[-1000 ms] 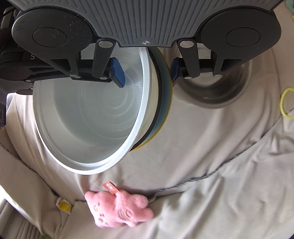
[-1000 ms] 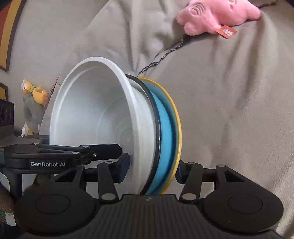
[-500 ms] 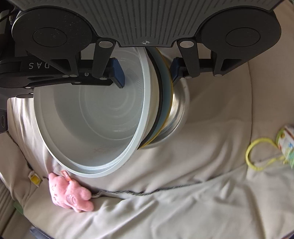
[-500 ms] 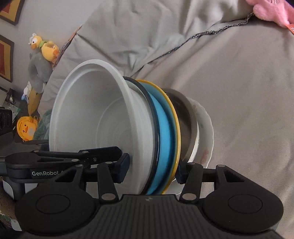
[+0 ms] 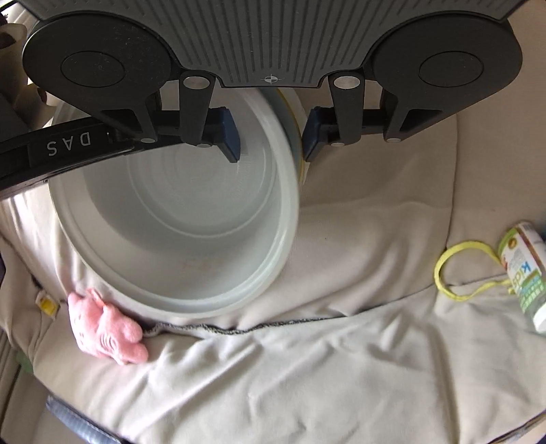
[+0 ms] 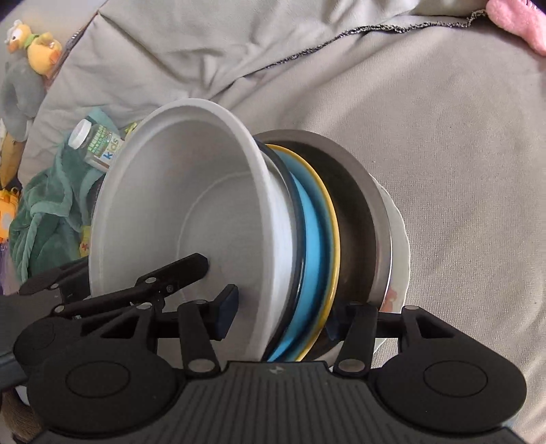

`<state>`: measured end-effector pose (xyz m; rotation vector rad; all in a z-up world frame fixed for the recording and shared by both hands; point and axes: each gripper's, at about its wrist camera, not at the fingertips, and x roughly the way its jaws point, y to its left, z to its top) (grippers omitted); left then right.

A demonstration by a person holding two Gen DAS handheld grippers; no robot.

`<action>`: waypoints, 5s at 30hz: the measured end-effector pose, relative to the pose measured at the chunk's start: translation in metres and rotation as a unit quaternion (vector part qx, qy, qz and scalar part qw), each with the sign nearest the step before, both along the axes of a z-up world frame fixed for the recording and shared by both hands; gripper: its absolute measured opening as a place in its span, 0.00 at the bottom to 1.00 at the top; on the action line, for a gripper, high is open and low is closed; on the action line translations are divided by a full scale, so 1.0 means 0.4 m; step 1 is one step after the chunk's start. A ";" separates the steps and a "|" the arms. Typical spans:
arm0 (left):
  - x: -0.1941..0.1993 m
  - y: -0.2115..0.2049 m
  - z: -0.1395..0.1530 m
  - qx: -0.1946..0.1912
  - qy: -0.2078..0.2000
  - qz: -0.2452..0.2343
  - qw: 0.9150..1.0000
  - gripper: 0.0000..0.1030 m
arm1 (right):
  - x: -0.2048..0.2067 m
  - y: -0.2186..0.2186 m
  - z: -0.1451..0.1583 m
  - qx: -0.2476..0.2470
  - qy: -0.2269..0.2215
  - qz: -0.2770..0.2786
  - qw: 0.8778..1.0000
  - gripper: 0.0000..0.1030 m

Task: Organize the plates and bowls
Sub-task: 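Lower the held bowl stack into the steel bowl with both grippers, then open both grippers and release the bowl stack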

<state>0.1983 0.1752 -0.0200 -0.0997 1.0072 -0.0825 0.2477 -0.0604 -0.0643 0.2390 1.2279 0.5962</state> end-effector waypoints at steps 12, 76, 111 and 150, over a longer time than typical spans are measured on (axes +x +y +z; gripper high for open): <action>0.016 0.052 -0.006 -0.053 -0.005 0.007 0.999 0.25 | 0.015 0.020 0.032 -0.058 -0.002 -0.013 0.998 0.49; -0.005 0.110 0.015 -0.154 -0.025 -0.005 0.988 0.22 | -0.045 -0.010 0.101 -0.118 -0.113 -0.062 0.985 0.35; -0.104 0.037 0.050 -0.031 -0.144 0.066 0.987 0.34 | -0.187 -0.073 0.092 -0.088 -0.202 -0.113 0.969 0.67; -0.476 -0.155 0.022 -0.022 -0.291 0.085 0.953 0.31 | -0.475 -0.235 0.052 0.020 -0.380 -0.167 0.909 0.76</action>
